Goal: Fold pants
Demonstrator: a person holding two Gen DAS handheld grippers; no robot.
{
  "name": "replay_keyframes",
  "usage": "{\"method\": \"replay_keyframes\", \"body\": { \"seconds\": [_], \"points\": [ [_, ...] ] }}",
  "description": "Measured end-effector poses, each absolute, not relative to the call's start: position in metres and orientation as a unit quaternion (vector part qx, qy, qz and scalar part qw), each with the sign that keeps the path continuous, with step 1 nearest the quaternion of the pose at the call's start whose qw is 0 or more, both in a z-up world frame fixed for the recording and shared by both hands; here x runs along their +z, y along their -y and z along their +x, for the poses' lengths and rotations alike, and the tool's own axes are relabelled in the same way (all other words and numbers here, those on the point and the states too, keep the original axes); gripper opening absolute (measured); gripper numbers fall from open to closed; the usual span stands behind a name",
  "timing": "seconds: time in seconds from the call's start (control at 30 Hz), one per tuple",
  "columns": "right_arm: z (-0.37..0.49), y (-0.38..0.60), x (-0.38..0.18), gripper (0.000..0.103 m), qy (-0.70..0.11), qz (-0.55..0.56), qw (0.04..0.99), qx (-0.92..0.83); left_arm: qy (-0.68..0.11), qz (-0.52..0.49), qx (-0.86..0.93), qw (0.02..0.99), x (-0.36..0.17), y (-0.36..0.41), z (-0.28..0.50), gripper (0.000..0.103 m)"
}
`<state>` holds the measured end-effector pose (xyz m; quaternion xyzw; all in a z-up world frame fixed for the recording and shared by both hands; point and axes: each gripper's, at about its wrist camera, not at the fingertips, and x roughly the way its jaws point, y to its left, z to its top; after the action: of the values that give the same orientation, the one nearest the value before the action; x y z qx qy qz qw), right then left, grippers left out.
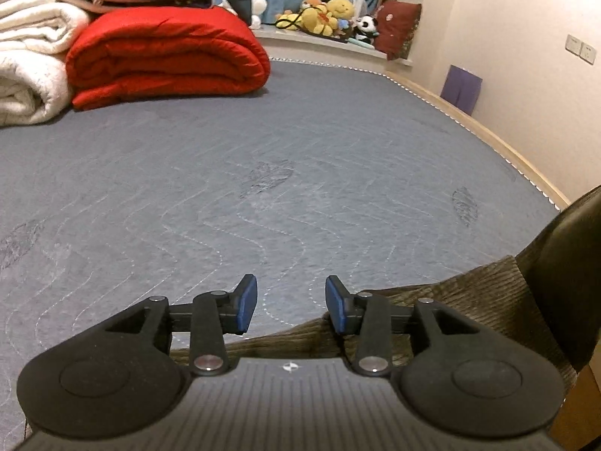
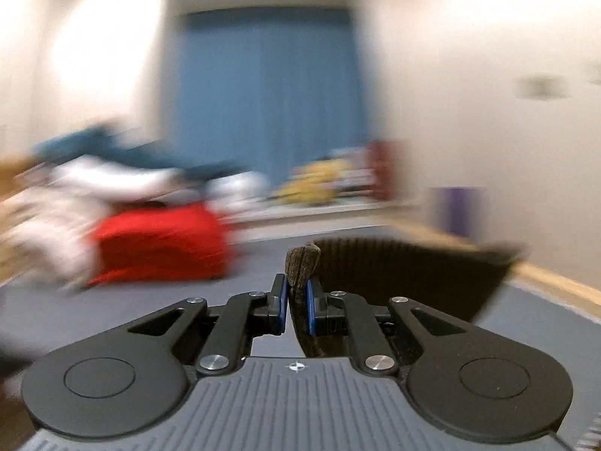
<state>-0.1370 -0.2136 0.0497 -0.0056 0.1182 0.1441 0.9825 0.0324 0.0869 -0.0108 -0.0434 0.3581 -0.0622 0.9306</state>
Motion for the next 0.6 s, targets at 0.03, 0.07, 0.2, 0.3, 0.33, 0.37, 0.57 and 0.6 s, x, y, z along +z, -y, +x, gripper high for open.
{"method": "replay_keyframes", "body": {
  "seconds": [0.03,0.07,0.2,0.3,0.33,0.37,0.57,0.6],
  "points": [
    [-0.14,0.181,0.035,0.013,-0.149,-0.03,0.966,0.208,-0.36,-0.048,-0.06,0.93,-0.013,-0.09,0.033,0.051],
    [-0.142,0.149,0.016,0.013,-0.192,-0.056,0.941,0.272,-0.364,-0.053,-0.059,0.928,-0.014,-0.094,0.035,0.054],
    [-0.155,0.082,-0.052,0.031,-0.322,-0.147,0.849,0.393,-0.386,-0.081,-0.072,0.916,-0.021,-0.105,0.036,0.056],
    [-0.157,0.083,-0.059,0.042,-0.334,-0.146,0.842,0.399,-0.397,-0.097,-0.097,0.907,-0.025,-0.108,0.037,0.056],
    [-0.154,0.084,-0.058,0.046,-0.335,-0.14,0.844,0.395,-0.4,-0.1,-0.108,0.904,-0.027,-0.107,0.036,0.056],
    [-0.147,0.088,-0.059,0.048,-0.336,-0.133,0.849,0.386,-0.404,-0.102,-0.122,0.901,-0.028,-0.105,0.037,0.056],
    [-0.133,0.099,-0.078,0.055,-0.358,-0.145,0.847,0.364,-0.441,-0.118,-0.159,0.875,-0.054,-0.087,0.059,0.069],
    [-0.134,0.095,-0.083,0.056,-0.359,-0.161,0.841,0.371,-0.448,-0.121,-0.161,0.871,-0.059,-0.084,0.064,0.07]
  ]
}}
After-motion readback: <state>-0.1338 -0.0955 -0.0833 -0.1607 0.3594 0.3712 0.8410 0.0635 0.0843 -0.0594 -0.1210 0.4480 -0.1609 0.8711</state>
